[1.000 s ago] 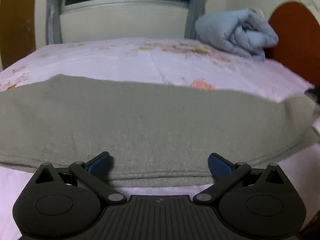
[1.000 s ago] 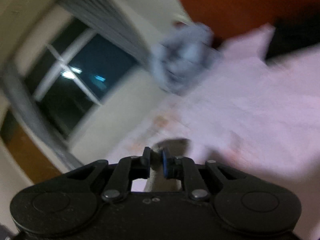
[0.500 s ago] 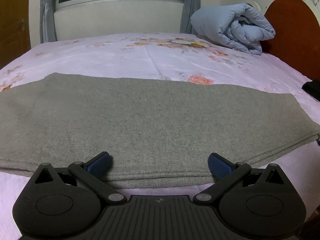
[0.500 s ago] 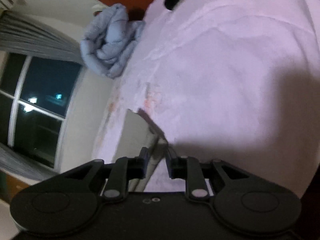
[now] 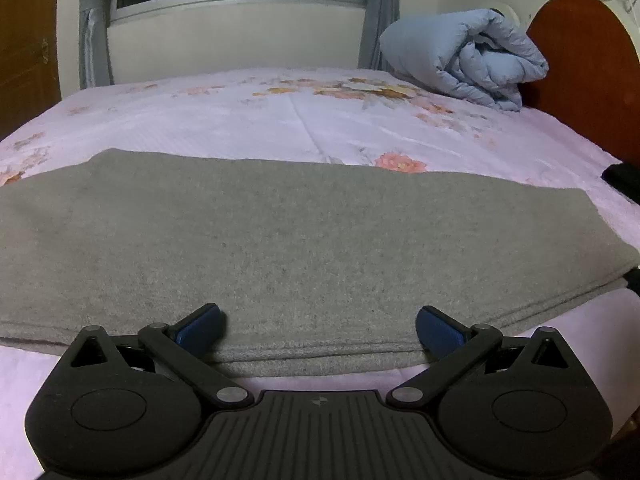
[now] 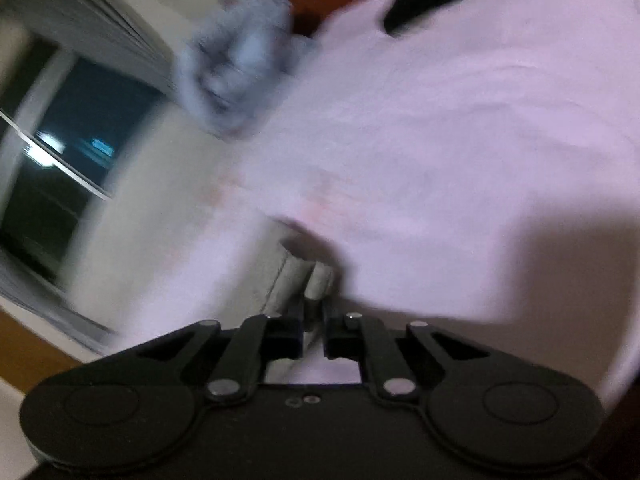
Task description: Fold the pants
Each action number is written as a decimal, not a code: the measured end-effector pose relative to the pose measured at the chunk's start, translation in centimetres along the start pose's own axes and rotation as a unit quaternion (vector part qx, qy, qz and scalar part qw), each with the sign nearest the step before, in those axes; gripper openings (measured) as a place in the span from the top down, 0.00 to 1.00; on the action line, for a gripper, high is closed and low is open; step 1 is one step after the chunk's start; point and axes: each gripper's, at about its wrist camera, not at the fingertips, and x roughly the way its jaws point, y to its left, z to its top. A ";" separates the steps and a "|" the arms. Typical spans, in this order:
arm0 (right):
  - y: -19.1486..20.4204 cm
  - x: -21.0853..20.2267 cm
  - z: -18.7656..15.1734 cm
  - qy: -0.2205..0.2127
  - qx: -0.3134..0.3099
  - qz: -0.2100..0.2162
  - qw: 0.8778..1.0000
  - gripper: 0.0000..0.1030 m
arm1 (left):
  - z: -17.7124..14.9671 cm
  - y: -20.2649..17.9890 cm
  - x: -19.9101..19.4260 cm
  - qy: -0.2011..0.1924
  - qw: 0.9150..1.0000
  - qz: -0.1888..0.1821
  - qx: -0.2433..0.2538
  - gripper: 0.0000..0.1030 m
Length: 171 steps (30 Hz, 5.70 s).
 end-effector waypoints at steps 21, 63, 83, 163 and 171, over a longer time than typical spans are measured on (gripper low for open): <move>1.5 -1.8 -0.5 0.004 0.117 0.034 0.993 0.83 | 0.2 0.5 -0.4 0.012 1.000 -0.004 0.014 0.00; -1.0 -1.7 -1.2 0.006 0.147 0.091 0.985 0.47 | 0.7 -3.8 1.3 0.044 0.999 -0.001 0.009 0.00; 4.8 -1.5 0.3 0.007 -0.003 0.048 0.999 0.94 | 0.4 -3.6 1.2 0.040 0.999 -0.005 0.016 0.00; 28.6 7.9 -16.3 0.055 -0.366 0.038 0.928 0.63 | -4.2 40.1 -6.2 0.017 0.951 0.148 -0.272 0.00; 25.0 9.3 -14.2 0.058 -0.331 -0.012 0.942 0.78 | -4.1 40.1 -6.1 0.020 0.951 0.151 -0.270 0.00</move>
